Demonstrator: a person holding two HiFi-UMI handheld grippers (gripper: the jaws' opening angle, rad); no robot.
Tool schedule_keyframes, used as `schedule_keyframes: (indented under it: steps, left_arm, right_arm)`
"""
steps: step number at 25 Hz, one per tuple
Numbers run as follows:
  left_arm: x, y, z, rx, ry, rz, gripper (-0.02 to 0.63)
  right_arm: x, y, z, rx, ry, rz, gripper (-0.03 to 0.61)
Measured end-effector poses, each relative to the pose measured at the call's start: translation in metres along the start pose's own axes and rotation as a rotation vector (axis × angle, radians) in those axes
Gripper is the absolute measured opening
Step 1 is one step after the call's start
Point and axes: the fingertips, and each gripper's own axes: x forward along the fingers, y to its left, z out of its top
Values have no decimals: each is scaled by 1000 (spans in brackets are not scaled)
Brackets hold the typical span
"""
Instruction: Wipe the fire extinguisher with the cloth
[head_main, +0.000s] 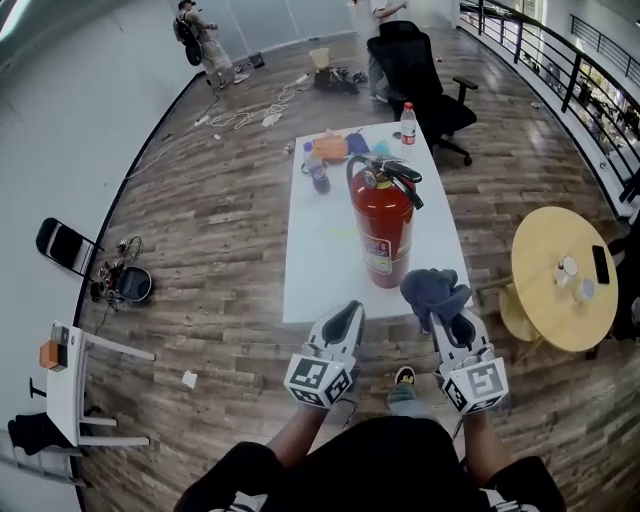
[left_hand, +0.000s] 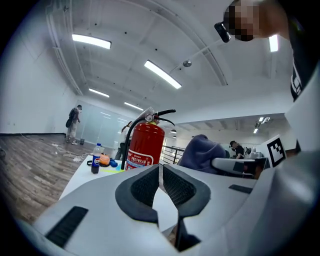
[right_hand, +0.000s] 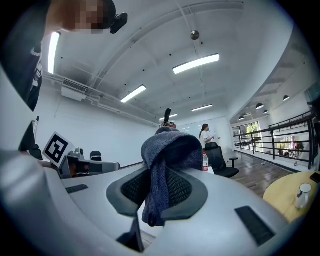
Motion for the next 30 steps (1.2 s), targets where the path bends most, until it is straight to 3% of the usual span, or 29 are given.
schedule_keyframes:
  steps: [8, 12, 16, 19, 23, 25, 30]
  left_arm:
    - [81, 24, 11, 40, 37, 50, 46]
    - [97, 38, 10, 48, 58, 77, 46]
    - [109, 55, 10, 37, 65, 93, 46]
    - [115, 65, 17, 34, 53, 65, 46]
    - [113, 75, 22, 41, 45, 16, 46]
    - [113, 79, 24, 41, 37, 1, 46]
    - [112, 87, 25, 28, 27, -19, 46]
  right_arm:
    - [60, -64, 9, 47, -28, 77, 71]
    - [92, -62, 16, 71, -58, 151, 71]
    - [137, -45, 34, -31, -66, 205, 71]
    - [152, -51, 38, -92, -77, 184, 71]
    - [157, -90, 39, -37, -69, 65, 71]
    - [158, -81, 43, -50, -69, 95, 71]
    - [153, -10, 45, -129, -77, 187, 71]
